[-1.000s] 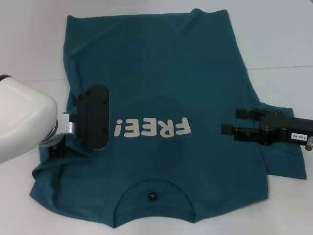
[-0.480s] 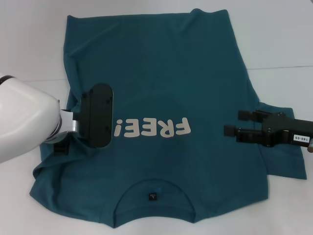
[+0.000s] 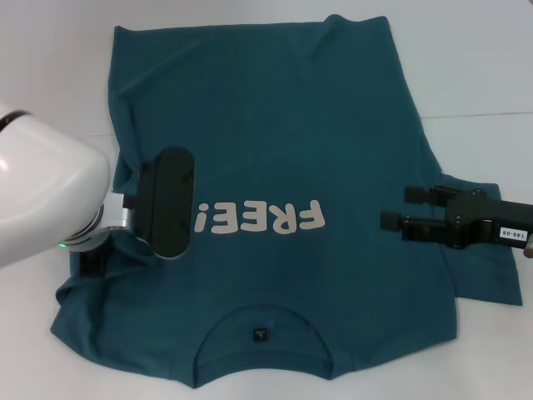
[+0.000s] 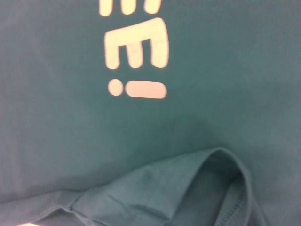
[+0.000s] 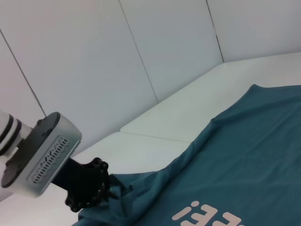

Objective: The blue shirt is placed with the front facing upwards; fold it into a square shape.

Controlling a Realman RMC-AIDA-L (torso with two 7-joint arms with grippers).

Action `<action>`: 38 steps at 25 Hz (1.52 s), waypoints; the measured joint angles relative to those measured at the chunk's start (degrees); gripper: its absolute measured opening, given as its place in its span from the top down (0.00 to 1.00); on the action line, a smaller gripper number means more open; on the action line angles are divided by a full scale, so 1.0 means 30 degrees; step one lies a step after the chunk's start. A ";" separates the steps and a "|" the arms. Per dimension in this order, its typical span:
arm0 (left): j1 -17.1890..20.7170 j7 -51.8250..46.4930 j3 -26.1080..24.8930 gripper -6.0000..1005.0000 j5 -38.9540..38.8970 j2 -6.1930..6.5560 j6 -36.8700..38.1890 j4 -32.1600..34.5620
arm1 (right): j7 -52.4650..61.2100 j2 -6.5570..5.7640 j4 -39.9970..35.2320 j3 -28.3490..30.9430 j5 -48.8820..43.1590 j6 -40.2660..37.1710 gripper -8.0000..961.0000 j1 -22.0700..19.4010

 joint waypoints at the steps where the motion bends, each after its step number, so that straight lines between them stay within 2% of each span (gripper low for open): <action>1: -0.0040 0.0069 0.0007 0.99 0.0001 -0.0003 0.0509 -0.0293 | 0.0001 0.0002 0.0012 0.0000 -0.0001 -0.0001 0.02 0.0006; 5: -0.0318 0.0347 0.0317 0.99 -0.0011 -0.0056 0.2848 -0.1359 | 0.0000 0.0030 0.0030 -0.0001 0.0001 -0.0001 0.02 0.0028; 17: -0.1174 0.0135 0.2420 0.97 -0.0284 -0.0116 0.6356 -0.2977 | 0.0000 0.0038 -0.0005 -0.0001 -0.0002 -0.0077 0.02 0.0047; 27: -0.2276 -0.0237 0.4413 0.95 -0.1631 -0.0105 0.7722 -0.3121 | 0.0001 0.0038 0.0097 -0.0002 -0.0002 -0.0115 0.02 0.0036; 38: -0.2574 -0.0667 0.5779 0.93 -0.2546 -0.0104 0.7243 -0.3128 | 0.0000 0.0068 0.0096 -0.0001 -0.0002 -0.0119 0.02 -0.0002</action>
